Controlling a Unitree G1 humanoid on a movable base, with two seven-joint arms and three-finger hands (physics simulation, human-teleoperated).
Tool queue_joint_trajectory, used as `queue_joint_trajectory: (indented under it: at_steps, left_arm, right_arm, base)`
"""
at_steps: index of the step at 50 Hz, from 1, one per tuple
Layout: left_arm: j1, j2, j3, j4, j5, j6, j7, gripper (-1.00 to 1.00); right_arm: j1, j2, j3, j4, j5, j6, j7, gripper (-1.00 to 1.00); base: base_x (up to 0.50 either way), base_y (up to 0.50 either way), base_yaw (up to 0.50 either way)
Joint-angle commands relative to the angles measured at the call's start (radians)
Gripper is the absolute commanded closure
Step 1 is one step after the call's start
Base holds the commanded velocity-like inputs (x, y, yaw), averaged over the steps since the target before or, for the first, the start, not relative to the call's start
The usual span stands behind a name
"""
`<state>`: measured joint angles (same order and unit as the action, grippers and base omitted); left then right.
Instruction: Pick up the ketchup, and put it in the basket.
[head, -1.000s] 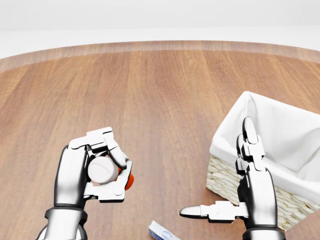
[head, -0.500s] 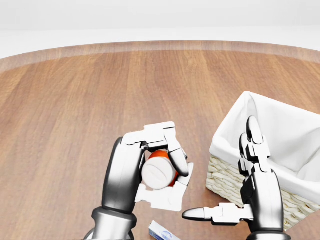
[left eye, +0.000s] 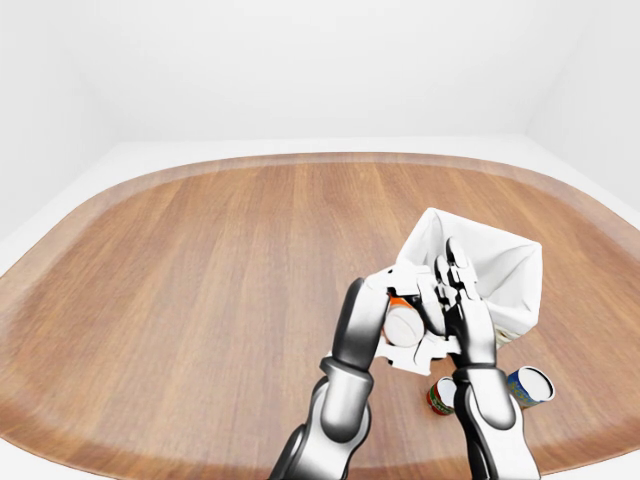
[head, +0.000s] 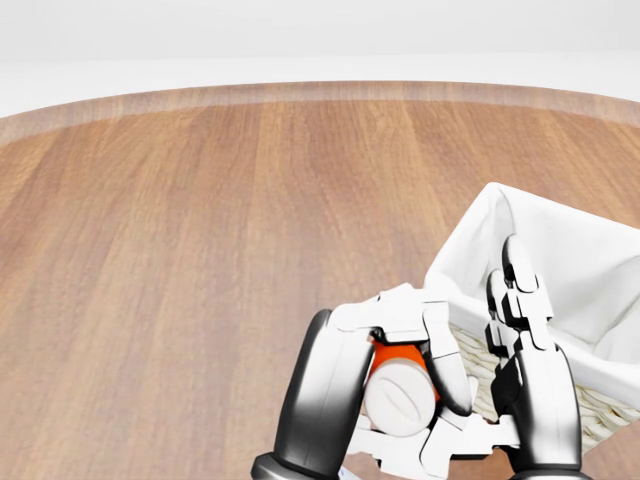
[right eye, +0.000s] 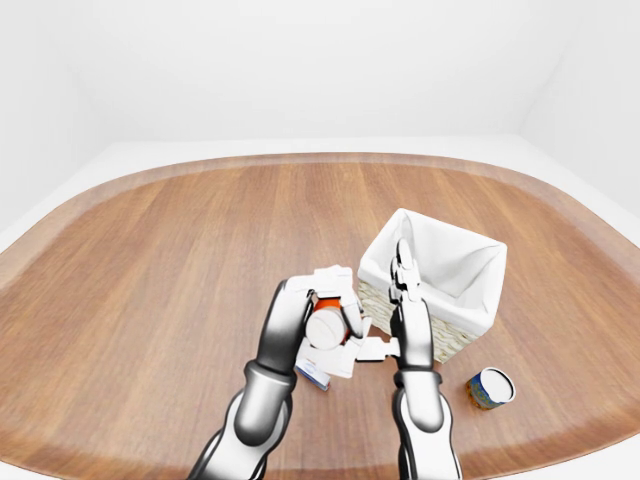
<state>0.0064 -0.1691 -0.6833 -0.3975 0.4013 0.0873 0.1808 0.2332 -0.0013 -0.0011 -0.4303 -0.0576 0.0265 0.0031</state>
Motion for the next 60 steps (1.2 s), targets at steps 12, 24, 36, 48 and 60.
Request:
queue_joint_trajectory:
  at_steps: [12, 24, 36, 48, 60]
  left_arm:
    - [0.009, -0.031, -0.204, 0.009, -0.073, 0.000, 0.110, 0.93]
    - [0.009, -0.046, -0.265, 0.008, -0.080, 0.000, 0.136, 0.93]
    - [-0.011, -0.092, -0.346, 0.039, -0.073, 0.000, 0.162, 0.93]
    - [-0.032, -0.149, -0.359, 0.113, -0.070, 0.000, 0.155, 0.93]
    - [-0.030, -0.139, -0.337, 0.086, -0.076, 0.000, 0.150, -1.00]
  right_arm:
    - [0.001, 0.006, 0.002, -0.023, 0.009, 0.002, -0.006, -1.00]
    - [0.008, 0.008, -0.007, -0.040, 0.014, 0.006, -0.003, -1.00]
    - [0.019, 0.009, -0.026, -0.071, 0.031, 0.018, 0.009, -1.00]
    - [0.019, 0.012, -0.040, -0.074, 0.034, 0.009, 0.016, -1.00]
    - [0.026, 0.015, -0.046, -0.062, 0.050, -0.024, 0.035, 1.00]
  base:
    - [0.00, 0.00, 0.00]
    - [0.00, 0.00, 0.00]
    - [0.00, 0.00, 0.00]
    - [0.00, 0.00, 0.00]
    - [0.00, 0.00, 0.00]
